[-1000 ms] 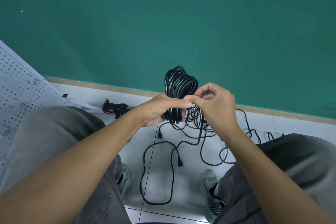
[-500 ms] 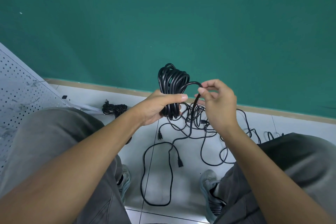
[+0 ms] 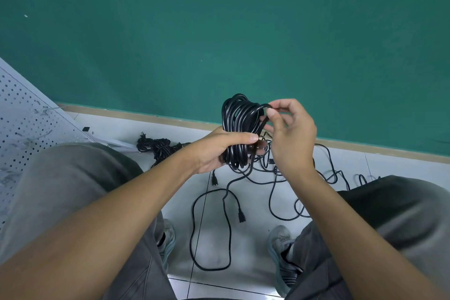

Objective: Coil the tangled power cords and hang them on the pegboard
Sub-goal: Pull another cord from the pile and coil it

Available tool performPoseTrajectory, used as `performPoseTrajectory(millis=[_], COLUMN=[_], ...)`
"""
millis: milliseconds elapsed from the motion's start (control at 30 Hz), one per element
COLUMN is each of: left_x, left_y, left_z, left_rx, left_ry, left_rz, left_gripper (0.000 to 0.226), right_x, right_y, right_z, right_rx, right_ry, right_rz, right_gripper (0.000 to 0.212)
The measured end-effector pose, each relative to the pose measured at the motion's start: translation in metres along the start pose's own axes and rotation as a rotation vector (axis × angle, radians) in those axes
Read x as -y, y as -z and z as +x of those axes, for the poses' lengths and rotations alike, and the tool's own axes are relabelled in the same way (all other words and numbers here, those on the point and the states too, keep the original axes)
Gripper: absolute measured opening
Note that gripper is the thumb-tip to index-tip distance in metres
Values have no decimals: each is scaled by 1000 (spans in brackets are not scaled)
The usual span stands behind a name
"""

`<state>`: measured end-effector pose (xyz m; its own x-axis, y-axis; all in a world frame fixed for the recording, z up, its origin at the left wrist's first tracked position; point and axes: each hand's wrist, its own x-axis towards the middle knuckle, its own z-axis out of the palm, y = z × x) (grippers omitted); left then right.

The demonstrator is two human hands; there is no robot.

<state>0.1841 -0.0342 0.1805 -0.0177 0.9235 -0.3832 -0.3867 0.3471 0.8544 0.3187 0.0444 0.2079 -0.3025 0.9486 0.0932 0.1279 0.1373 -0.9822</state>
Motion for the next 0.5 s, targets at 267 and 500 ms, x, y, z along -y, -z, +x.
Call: performPoseTrajectory(millis=[267,500], left_x=[1,3], left_y=[0,-1], left_z=[-1,2], left_rx=[25,-45], left_ry=[23,-45], left_rz=[-32,-85], left_gripper=[17,18], right_x=[-16,-16], right_y=[0,-7], right_z=[5,6], right_rx=[-131,151], right_ry=[343,11], right_rz=[-486,-178], right_gripper=[6,34])
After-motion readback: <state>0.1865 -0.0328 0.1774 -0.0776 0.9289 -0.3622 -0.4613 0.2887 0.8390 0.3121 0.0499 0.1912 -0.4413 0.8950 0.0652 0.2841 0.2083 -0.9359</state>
